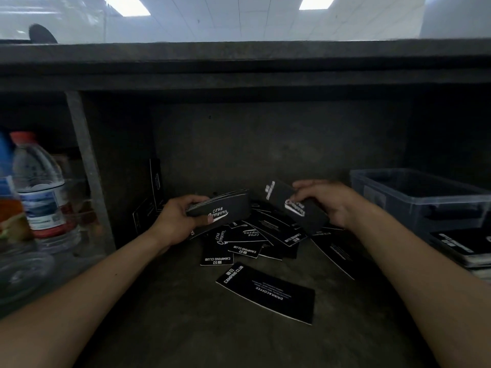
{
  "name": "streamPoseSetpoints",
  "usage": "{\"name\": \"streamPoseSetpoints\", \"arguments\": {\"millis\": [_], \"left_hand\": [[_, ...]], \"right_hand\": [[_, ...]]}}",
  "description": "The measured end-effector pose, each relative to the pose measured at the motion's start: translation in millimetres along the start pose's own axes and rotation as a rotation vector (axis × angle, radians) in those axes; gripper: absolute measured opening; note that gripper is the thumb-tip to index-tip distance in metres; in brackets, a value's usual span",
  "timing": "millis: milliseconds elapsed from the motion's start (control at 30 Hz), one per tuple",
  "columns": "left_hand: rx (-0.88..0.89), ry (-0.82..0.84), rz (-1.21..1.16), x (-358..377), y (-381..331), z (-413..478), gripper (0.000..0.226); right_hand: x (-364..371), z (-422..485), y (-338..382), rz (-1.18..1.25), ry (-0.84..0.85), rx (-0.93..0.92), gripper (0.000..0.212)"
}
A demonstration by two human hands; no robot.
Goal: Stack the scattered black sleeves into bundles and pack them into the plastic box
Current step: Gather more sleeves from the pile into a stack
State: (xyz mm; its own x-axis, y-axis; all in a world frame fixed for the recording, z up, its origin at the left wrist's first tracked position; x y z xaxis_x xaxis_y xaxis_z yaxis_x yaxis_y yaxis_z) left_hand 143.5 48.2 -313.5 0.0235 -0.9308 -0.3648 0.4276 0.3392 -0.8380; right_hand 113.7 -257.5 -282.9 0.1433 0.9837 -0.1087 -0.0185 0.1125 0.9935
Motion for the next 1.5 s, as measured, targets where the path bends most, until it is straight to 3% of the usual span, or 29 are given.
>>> {"name": "streamPoseSetpoints", "arguments": {"millis": [167, 333, 500, 567, 667, 900, 1000, 1100, 1200, 1267, 1367, 1433, 1500], "left_hand": [[0.03, 0.098, -0.002, 6.5, -3.6, -2.8, 0.048], [0.02, 0.196, 0.03, 14.7, -10.9, -9.4, 0.058], [0.046, 0.128, 0.052, 15.5, -9.8, -9.2, 0.038], [0.007, 0.132, 0.034, 14.0, -8.2, -7.1, 0.033], [-0.085, 0.085, -0.003, 10.4, -4.2, -2.3, 0.027], [-0.099, -0.039, -0.04, 4.6, -4.1, -0.8, 0.034], [-0.109, -0.04, -0.008, 5.8, -4.5, 1.0, 0.032], [-0.116, -0.027, -0.027, 9.0, -7.6, -0.9, 0.035], [-0.137, -0.007, -0.041, 8.8, -9.2, -2.5, 0.043], [-0.142, -0.001, -0.033, 7.5, -10.2, -3.7, 0.046], [-0.127, 0.002, -0.026, 7.6, -12.3, -5.3, 0.047], [-0.113, 0.015, -0.034, 7.6, -14.6, -6.5, 0.05], [-0.093, 0.055, -0.026, 8.1, -15.5, -7.3, 0.055]], "right_hand": [[21.8, -15.7, 7.5, -0.127, 0.087, -0.314, 0.031], [59.7, -13.8, -12.4, -0.375, 0.086, -0.468, 0.038], [54.6, -10.1, -0.2, -0.278, -0.149, -0.427, 0.033], [41.1, -4.7, -4.1, -0.494, -0.226, -0.379, 0.03], [33.5, -0.4, -23.2, -0.92, -0.058, -0.278, 0.037], [40.1, -10.8, -11.6, -1.189, 0.062, -0.325, 0.073], [42.3, -14.8, -7.5, -1.28, 0.074, -0.364, 0.067], [42.4, -21.8, 1.2, -1.304, -0.003, -0.43, 0.043], [28.9, -18.7, 9.4, -1.236, -0.211, -0.456, 0.026], [18.7, -15.2, 12.2, -0.922, -0.317, -0.449, 0.043], [14.2, -12.4, 15.3, -0.287, -0.246, -0.451, 0.073], [19.1, -11.4, 13.8, -0.034, -0.155, -0.368, 0.07], [24.5, -8.4, 7.5, 0.072, -0.122, -0.256, 0.053]]}}
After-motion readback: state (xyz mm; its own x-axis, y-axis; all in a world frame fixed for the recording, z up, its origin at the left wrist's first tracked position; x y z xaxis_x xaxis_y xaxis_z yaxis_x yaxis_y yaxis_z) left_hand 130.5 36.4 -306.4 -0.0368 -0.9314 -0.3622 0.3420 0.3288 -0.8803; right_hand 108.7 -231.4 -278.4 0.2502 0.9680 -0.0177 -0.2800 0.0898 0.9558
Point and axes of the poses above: each hand's wrist, its own z-axis towards the middle knuckle, its own x-axis out of the palm, y = z × x, the point moved 3 cm from there along z, towards the middle knuckle, and after that the axes turned 2 degrees about -z, right-handed, at the moved point
